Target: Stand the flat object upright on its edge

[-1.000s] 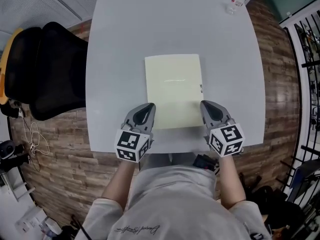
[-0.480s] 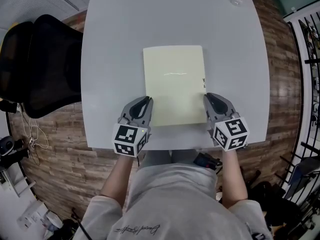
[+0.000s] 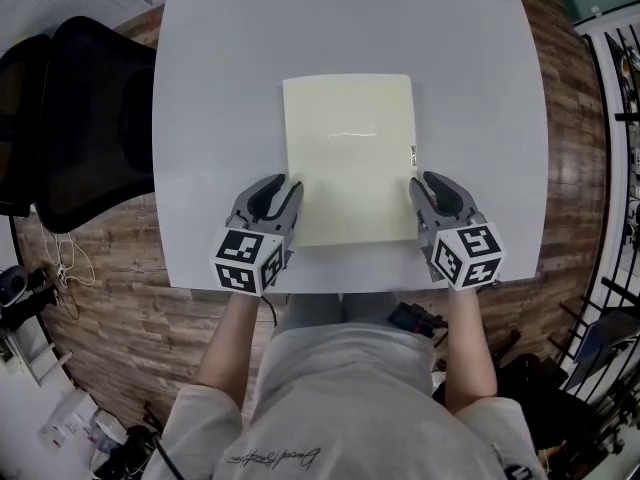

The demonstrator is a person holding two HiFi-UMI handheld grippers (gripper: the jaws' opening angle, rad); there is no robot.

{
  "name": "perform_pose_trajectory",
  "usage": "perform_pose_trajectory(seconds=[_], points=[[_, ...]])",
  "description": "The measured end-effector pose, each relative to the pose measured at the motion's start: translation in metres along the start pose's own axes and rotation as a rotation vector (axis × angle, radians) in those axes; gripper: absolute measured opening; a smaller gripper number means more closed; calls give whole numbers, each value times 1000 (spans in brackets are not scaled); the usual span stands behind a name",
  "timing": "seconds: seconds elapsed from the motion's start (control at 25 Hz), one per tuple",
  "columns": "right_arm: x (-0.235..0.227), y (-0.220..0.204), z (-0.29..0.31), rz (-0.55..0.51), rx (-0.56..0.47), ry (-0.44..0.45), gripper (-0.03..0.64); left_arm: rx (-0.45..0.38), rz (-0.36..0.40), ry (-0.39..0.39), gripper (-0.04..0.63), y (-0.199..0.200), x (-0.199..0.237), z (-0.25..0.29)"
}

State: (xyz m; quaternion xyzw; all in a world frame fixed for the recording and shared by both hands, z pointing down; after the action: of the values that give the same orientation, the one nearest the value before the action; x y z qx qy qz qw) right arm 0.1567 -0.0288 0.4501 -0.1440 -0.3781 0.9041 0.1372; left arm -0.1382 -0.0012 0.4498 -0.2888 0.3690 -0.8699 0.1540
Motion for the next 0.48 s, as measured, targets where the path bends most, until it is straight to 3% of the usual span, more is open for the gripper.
perform_pose_trajectory(seconds=[0.24,0.48], points=[[-7,-4,11,9,37,2,166,11,-103,-35,184,-6,16,4],[-9,-9,21,37,77,22,213,44,-133,-65,221,-10,22,10]])
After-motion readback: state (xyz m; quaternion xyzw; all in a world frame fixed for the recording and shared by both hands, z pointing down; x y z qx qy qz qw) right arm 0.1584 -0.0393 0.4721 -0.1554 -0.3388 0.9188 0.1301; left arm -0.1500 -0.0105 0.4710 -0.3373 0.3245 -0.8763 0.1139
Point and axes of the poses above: the fingertips, and each gripper's own axes: z forward along the fingers, x to its left, y out of its top, the point moved 8 cm from there along -z, backward along the fingers, and after that the axes turned 11 degrees about -y, right-handed, at the moved point
